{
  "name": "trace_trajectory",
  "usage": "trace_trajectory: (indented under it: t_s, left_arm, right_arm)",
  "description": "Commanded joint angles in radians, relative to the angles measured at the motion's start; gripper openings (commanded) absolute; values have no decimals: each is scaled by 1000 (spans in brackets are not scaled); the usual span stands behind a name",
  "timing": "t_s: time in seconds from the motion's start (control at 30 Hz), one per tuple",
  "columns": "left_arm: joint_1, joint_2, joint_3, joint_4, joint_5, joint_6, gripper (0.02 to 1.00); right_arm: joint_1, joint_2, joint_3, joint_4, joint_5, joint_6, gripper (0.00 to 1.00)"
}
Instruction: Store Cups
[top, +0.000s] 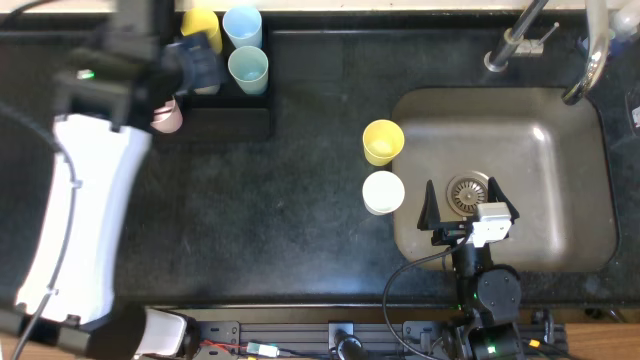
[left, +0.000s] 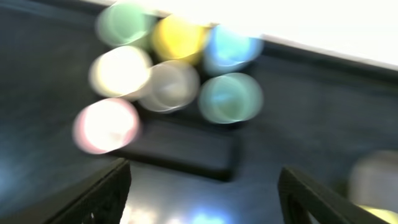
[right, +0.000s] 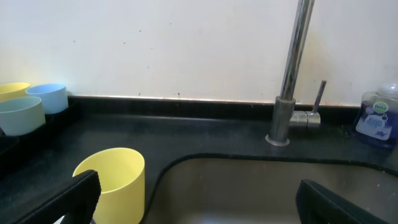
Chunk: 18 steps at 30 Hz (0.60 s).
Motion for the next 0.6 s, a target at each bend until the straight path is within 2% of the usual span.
trace_trajectory:
  t_s: [0.03, 0.23, 0.43, 0.6]
  left_arm:
    - [-184, 179, 127, -3, -34, -114, 814]
    - [-309, 381, 185, 6, 150, -124, 844]
    - [-382, 486, 185, 29, 236, -149, 838]
    - [-409, 512, 185, 32, 272, -178, 838]
  right_arm:
    - [-3, -10, -13, 6, 8, -3, 998]
    - [-3, -10, -13, 7, 8, -3, 998]
    - [-3, -10, -13, 7, 8, -3, 998]
    - [-3, -10, -13, 7, 8, -3, 996]
